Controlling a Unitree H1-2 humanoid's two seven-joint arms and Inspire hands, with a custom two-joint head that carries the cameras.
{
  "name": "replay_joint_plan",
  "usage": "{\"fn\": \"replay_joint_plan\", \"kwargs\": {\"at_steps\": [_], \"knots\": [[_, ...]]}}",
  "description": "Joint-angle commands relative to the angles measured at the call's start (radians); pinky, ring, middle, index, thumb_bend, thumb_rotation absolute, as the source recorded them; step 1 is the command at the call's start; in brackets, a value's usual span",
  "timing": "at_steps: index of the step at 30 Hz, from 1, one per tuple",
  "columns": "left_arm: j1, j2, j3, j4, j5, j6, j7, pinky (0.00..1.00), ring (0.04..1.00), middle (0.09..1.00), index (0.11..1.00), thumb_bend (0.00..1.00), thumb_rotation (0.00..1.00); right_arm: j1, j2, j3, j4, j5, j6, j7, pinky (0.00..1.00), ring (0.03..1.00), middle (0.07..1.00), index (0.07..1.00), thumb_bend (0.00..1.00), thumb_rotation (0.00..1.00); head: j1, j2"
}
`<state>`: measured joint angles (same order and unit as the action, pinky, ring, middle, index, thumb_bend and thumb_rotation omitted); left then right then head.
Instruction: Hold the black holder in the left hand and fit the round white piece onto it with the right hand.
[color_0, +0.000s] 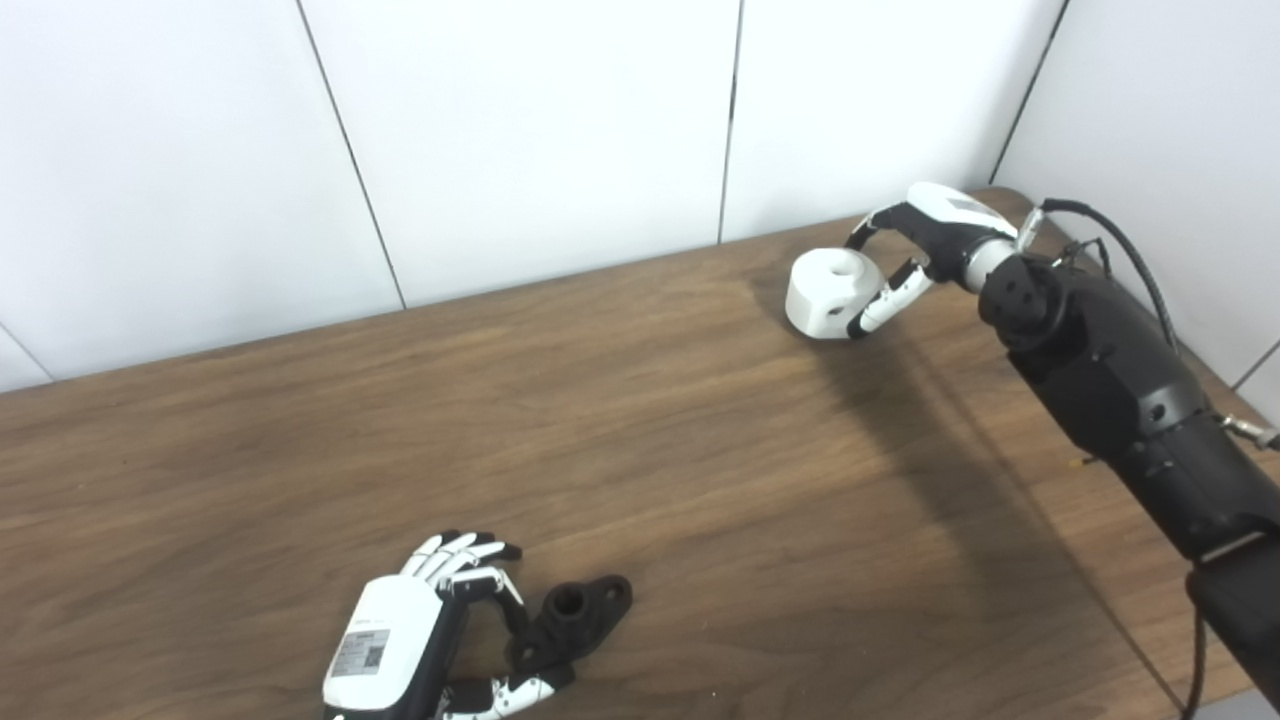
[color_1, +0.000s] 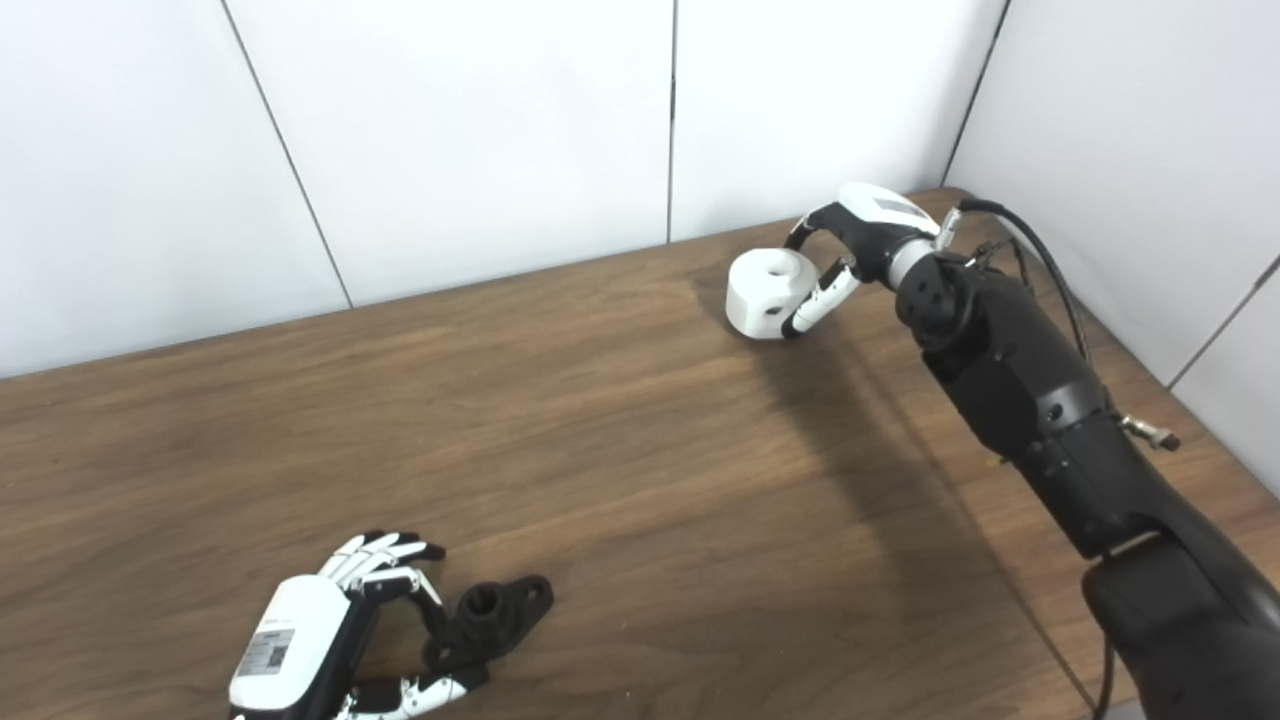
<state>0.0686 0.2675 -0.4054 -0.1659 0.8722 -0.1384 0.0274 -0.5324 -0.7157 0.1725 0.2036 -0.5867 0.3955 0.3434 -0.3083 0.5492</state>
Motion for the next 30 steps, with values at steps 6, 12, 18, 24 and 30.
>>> {"fn": "replay_joint_plan", "kwargs": {"at_steps": [6,12,18,24,30], "knots": [[0.028,0.020,-0.005,0.013,0.033,0.041,-0.058,0.91,0.832,0.770,0.487,0.52,0.05,-0.036,-0.035,-0.017,-0.014,-0.011,-0.028,-0.025,1.00,0.958,0.889,0.712,0.86,0.22,0.000,0.001],[0.030,0.019,-0.005,0.001,0.031,0.049,-0.065,0.90,0.832,0.769,0.486,0.52,0.05,-0.037,-0.035,-0.020,-0.021,-0.008,-0.027,-0.020,0.99,0.955,0.884,0.710,0.86,0.21,-0.001,0.006],[0.030,0.018,-0.006,-0.007,0.036,0.053,-0.069,0.90,0.830,0.768,0.486,0.52,0.05,-0.038,-0.035,-0.020,-0.022,-0.005,-0.025,-0.015,0.99,0.953,0.881,0.704,0.85,0.22,0.000,0.014],[0.032,0.015,-0.009,-0.007,0.042,0.049,-0.060,0.90,0.823,0.763,0.486,0.52,0.05,-0.034,-0.037,-0.022,-0.018,0.000,-0.043,-0.020,0.99,0.948,0.874,0.686,0.82,0.22,0.005,0.016],[0.033,0.012,-0.008,-0.005,0.036,0.047,-0.057,0.90,0.821,0.759,0.486,0.52,0.05,-0.034,-0.037,-0.022,-0.017,-0.002,-0.040,-0.019,0.98,0.943,0.868,0.677,0.79,0.20,0.006,0.019]]}}
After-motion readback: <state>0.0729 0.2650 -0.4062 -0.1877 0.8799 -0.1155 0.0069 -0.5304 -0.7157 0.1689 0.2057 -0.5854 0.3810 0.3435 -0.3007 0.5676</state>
